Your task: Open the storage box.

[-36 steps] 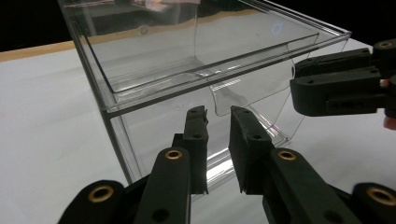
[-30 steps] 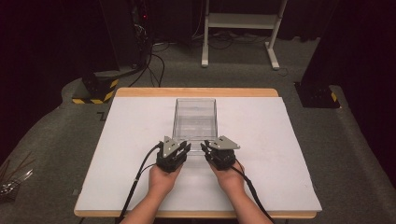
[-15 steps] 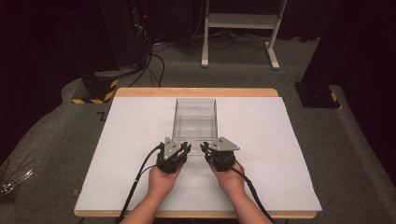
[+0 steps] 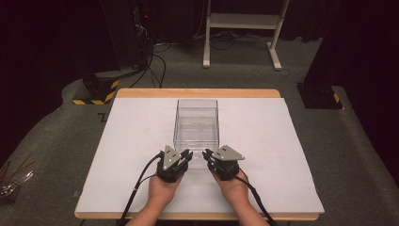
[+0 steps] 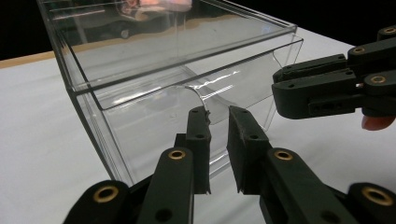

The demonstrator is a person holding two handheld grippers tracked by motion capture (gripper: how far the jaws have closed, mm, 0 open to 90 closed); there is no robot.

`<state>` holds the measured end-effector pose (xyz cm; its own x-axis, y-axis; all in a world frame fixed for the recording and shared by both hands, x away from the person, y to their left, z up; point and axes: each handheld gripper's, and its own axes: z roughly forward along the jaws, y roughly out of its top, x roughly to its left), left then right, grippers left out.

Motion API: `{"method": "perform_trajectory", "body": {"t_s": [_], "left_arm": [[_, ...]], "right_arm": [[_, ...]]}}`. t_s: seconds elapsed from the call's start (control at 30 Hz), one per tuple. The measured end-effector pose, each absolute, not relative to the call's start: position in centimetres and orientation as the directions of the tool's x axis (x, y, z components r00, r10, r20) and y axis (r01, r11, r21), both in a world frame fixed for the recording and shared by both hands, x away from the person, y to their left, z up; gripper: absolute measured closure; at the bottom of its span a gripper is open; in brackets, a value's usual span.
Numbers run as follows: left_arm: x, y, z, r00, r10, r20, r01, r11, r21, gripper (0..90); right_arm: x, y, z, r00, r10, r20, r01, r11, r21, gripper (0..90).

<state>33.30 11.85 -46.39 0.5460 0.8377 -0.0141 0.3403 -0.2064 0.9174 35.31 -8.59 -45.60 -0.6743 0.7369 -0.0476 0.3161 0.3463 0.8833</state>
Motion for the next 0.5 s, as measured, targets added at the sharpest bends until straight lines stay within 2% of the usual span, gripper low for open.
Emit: {"method": "perform_trajectory", "body": {"t_s": [0.5], "left_arm": [[30.3,12.4,-46.3,0.560,0.829,-0.004,0.348,-0.230,0.909,78.8]], "right_arm": [[32.4,-8.5,-45.8,-0.703,0.709,-0.049,0.296,0.355,0.887,80.0]]}}
